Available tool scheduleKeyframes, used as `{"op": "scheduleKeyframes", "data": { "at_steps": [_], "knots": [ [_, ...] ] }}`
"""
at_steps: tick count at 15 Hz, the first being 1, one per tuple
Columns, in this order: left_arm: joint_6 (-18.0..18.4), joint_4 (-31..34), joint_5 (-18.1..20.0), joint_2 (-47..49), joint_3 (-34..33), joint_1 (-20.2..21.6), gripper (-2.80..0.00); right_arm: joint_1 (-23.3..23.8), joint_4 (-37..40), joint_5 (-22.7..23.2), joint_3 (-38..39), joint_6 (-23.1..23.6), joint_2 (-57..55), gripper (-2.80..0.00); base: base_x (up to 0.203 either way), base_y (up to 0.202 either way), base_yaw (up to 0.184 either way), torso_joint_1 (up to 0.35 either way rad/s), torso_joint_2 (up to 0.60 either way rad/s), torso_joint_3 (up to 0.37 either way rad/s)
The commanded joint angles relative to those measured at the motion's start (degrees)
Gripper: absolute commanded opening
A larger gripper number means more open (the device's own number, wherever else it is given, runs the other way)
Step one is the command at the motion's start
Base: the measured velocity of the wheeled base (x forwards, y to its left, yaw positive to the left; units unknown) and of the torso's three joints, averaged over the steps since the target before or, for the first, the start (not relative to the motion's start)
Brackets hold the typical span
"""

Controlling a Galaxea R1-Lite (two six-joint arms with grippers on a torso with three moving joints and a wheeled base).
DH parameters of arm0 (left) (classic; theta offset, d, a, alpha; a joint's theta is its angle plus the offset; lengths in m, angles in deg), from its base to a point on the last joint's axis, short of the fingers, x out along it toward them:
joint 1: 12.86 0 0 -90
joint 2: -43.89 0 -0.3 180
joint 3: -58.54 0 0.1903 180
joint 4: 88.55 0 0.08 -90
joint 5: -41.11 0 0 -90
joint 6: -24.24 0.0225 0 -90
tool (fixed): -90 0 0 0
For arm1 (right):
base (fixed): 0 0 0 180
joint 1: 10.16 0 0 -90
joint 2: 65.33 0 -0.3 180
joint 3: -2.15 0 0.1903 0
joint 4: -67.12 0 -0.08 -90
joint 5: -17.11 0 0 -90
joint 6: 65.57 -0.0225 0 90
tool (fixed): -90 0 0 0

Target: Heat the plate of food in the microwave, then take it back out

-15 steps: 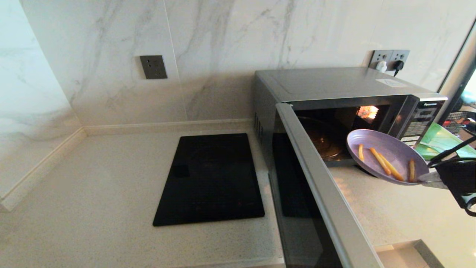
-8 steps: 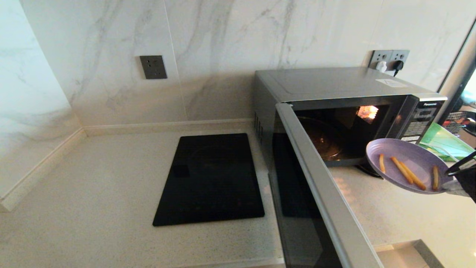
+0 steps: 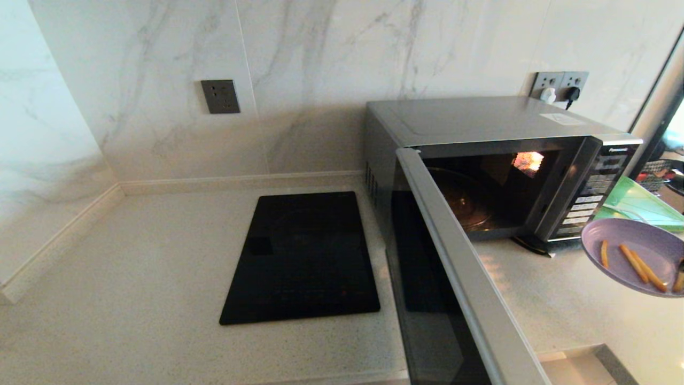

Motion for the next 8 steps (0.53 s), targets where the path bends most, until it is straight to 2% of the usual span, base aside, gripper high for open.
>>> {"op": "scheduleKeyframes", "data": {
  "at_steps": [1,8],
  "knots": [
    [-0.04,-0.03,-0.05,0.01,0.0,0.02,-2.8,4.07,-2.92,0.18,-0.5,0.8,-6.58,-2.8,0.0,0.0,0.0,0.0,0.0,0.0],
    [-0.04,-0.03,-0.05,0.07,0.0,0.02,-2.8,8.53,-4.48,0.34,-4.39,1.9,-17.05,-2.8,0.0,0.0,0.0,0.0,0.0,0.0]
  ]
}}
